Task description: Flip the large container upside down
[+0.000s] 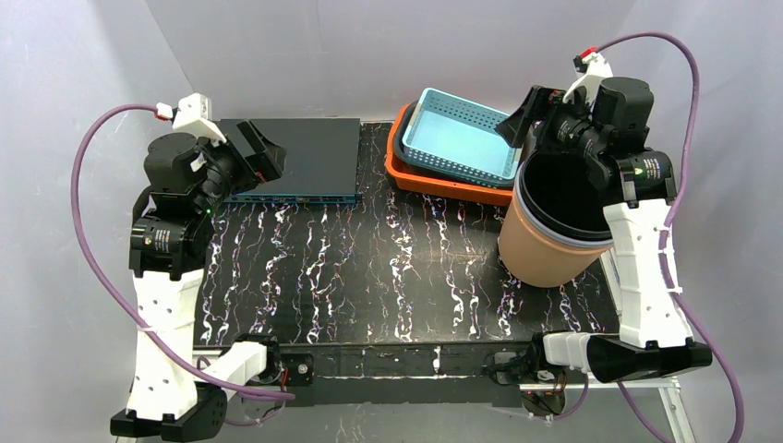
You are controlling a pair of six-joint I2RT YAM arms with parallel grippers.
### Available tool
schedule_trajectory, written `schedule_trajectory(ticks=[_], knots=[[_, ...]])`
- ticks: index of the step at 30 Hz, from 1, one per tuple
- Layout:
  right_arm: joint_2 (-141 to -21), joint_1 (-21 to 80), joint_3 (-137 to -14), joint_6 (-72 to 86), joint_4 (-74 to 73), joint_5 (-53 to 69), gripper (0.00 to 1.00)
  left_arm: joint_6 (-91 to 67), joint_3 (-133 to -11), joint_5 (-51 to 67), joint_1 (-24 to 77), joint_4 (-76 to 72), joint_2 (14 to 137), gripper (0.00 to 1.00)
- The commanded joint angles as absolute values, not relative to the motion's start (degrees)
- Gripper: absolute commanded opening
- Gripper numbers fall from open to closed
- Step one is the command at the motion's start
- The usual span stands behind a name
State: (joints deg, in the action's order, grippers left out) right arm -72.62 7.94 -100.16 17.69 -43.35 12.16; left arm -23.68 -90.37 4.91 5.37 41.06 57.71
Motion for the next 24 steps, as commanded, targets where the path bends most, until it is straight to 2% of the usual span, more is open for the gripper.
schedule_trajectory(ticks=[1,4,7,12,16,20,24], knots=[[-71.87,7.91,-98.86,14.12,-39.92,23.48,0.99,-23.71,-91.85,5.02,5.19,42.66,57.95,0.98],[-72.99,7.87,-98.51,14.37,-40.66,26.26,0.99,-23.70,-92.11,4.94,5.19,44.18,58.73,0.98],[-76.57,7.85,-102.55,14.38,-46.66,20.48,0.99,-23.65,-92.67,5.12,5.19,46.16,60.22,0.98],[-83.31,9.86,-107.89,12.23,-54.89,25.59,0.99,-23.95,-92.02,7.72,5.19,47.37,62.18,0.98],[-84.07,20.93,-108.55,8.55,-59.00,11.27,0.98,-25.25,-90.96,11.04,5.19,47.46,63.62,0.98],[-86.18,25.55,-108.79,6.55,-64.97,0.77,0.99,-25.70,-90.50,14.50,5.19,47.43,64.59,0.98],[-86.82,34.17,-107.36,4.97,-67.86,-21.35,0.99,-25.78,-89.21,14.39,5.19,46.49,63.92,0.98]])
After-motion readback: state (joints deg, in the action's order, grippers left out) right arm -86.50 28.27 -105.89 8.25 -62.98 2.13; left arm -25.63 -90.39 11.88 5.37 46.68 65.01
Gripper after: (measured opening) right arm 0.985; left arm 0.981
